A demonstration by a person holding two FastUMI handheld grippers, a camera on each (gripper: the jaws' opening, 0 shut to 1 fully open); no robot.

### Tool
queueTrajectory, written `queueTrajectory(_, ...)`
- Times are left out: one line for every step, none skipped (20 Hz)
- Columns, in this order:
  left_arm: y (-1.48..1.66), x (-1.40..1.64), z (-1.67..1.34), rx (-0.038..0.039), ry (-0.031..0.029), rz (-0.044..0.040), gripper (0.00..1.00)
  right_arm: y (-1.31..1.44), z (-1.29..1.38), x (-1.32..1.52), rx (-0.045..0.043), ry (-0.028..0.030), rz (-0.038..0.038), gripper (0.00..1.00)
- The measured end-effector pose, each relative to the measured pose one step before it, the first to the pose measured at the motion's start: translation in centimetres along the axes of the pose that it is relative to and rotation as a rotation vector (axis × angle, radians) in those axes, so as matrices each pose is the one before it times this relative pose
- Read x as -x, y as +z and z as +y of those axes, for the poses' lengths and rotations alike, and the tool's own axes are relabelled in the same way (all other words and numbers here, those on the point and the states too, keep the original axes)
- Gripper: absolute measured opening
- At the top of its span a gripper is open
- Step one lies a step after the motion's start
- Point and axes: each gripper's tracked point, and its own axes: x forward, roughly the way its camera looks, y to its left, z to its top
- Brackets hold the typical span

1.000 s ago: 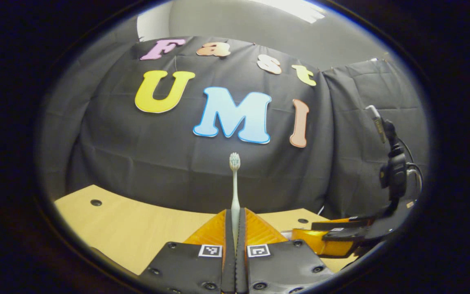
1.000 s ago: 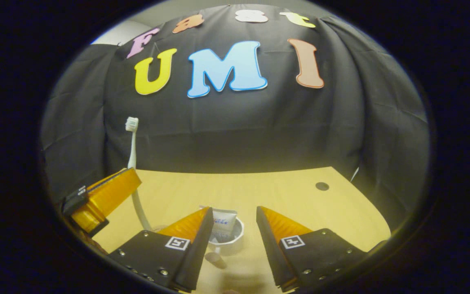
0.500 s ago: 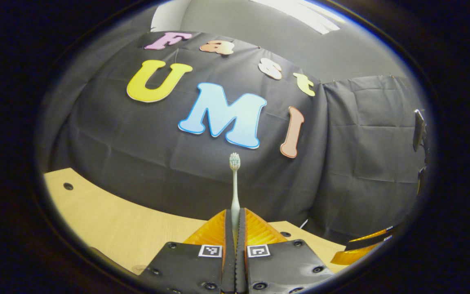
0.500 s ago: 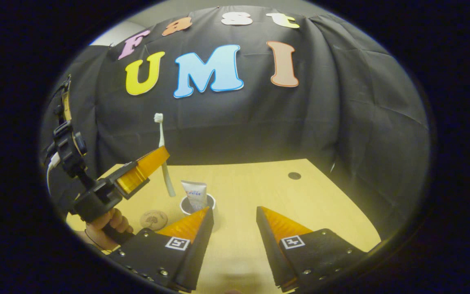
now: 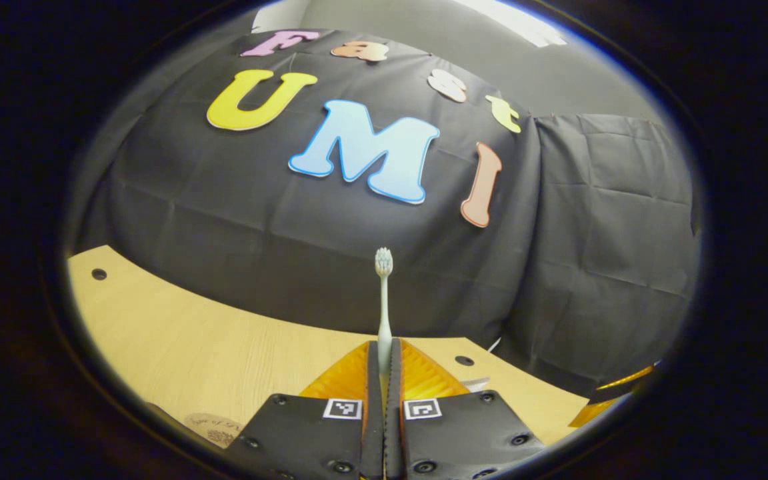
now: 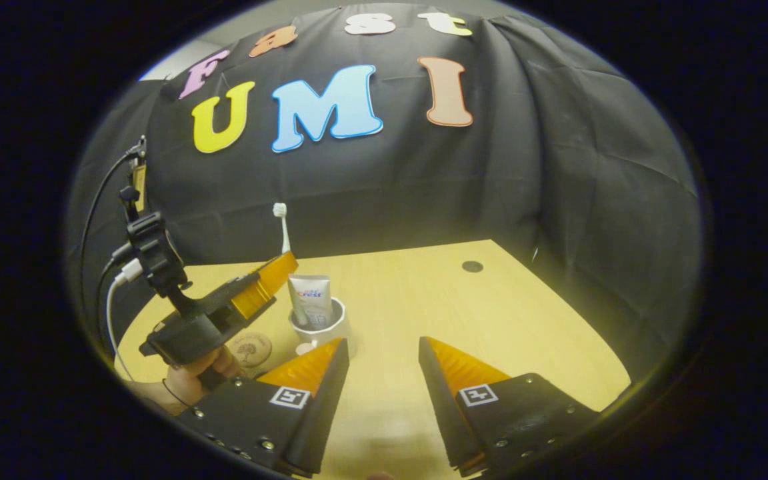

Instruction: Put the toothbrush and toothpaste on the desktop into the cup, then pick up the cup and place it on the coaster on the desktop.

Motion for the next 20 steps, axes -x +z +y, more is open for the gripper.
queueTrajectory(-0.455, 0.136, 0.122, -0.00165, 0.00132, 0.01346, 0.08, 0.016, 0.106, 0.02, -0.00303, 0.00161, 0.00359, 0.66)
queueTrajectory(-0.307, 0.137, 0.051, -0.00028, 0.00345, 0.00978, 0.1, 0.02, 0.119, 0.087, -0.00326, 0.00218, 0.00148, 0.66)
queueTrajectory(-0.297, 0.096, -0.07, -0.00074, -0.00191, 0.0134, 0.11, 0.066, 0.09, -0.013, -0.00346, 0.00077, 0.00063, 0.66)
queueTrajectory(-0.447, 0.081, -0.196, 0.00091, -0.00698, 0.01456, 0.14, -0.012, 0.126, 0.013, -0.0036, 0.00261, 0.00149, 0.66)
queueTrajectory(-0.247, 0.259, -0.129, -0.00516, -0.00101, 0.01816, 0.14, 0.082, 0.092, 0.016, -0.00329, 0.0008, 0.00072, 0.66)
queueTrajectory(-0.263, 0.087, -0.006, -0.00914, 0.00345, 0.01497, 0.07, -0.097, 0.026, 0.087, -0.00163, 0.00149, 0.00075, 0.66)
queueTrajectory(-0.189, 0.149, -0.102, -0.00673, -0.00173, 0.01167, 0.08, 0.04, 0.078, -0.058, -0.00167, 0.00163, 0.00142, 0.66)
queueTrajectory(0.019, 0.221, 0.079, -0.00287, 0.00511, 0.00495, 0.23, -0.089, 0.106, 0.01, -0.0007, 0.00153, 0.00205, 0.66)
queueTrajectory(0.115, 0.156, 0.031, -0.00337, 0.00016, 0.00678, 0.16, 0.059, 0.075, -0.064, 0.00023, 0.00148, 0.00161, 0.66)
queueTrajectory(-0.106, 0.278, 0.05, -0.0056, 0.00988, 0.00728, 0.2, -0.011, 0.093, 0.079, -0.00047, 0.00412, 0.00299, 0.67)
queueTrajectory(-0.064, 0.275, 0.051, -0.00234, -0.00028, 0.00979, 0.24, 0.063, 0.07, -0.044, -0.00034, 0.00273, 0.00126, 0.66)
queueTrajectory(-0.02, 0.388, -0.044, -0.00304, 0.00647, 0.00909, 0.27, -0.1, 0.101, -0.035, 0.00151, 0.00491, 0.00315, 0.66)
queueTrajectory(-0.003, 0.237, -0.132, -0.00447, -0.00389, 0.01186, 0.3, 0.082, 0.145, -0.071, 0.00279, 0.00704, 0.00291, 0.66)
queueTrajectory(0.018, 0.608, -0.076, -0.00932, 0.00808, 0.00986, 0.39, -0.017, 0.23, -0.091, 0.00349, 0.01289, 0.00689, 0.66)
queueTrajectory(0.254, 0.427, 0.027, -0.00746, 0.00888, 0.00506, 0.47, 0.109, 0.247, -0.141, 0.00182, 0.01349, 0.00321, 0.66)
queueTrajectory(0.308, 0.659, -0.036, -0.00359, 0.00744, 0.00132, 0.56, 0.028, 0.268, -0.227, 0.00626, 0.0174, 0.00585, 0.66)
queueTrajectory(0.346, 0.79, 0.066, -0.00536, 0.01553, -0.00164, 0.56, 0.046, -0.064, -0.141, 0.00419, 0.00317, 0.00633, 0.66)
queueTrajectory(0.389, 0.906, 0.189, -0.00469, 0.02192, -0.00482, 0.56, -0.152, -0.152, -0.237, 0.00197, 0.00247, 0.01289, 0.66)
queueTrajectory(0.415, 0.671, -0.089, 0.00295, 0.00897, -0.00343, 0.56, -0.175, -0.008, -0.284, 0.00017, 0.00524, 0.01499, 0.66)
queueTrajectory(0.184, 0.741, 0.13, 0.00033, 0.02382, -0.00023, 0.62, -0.24, 0.068, -0.298, -0.00414, 0.00896, 0.01896, 0.66)
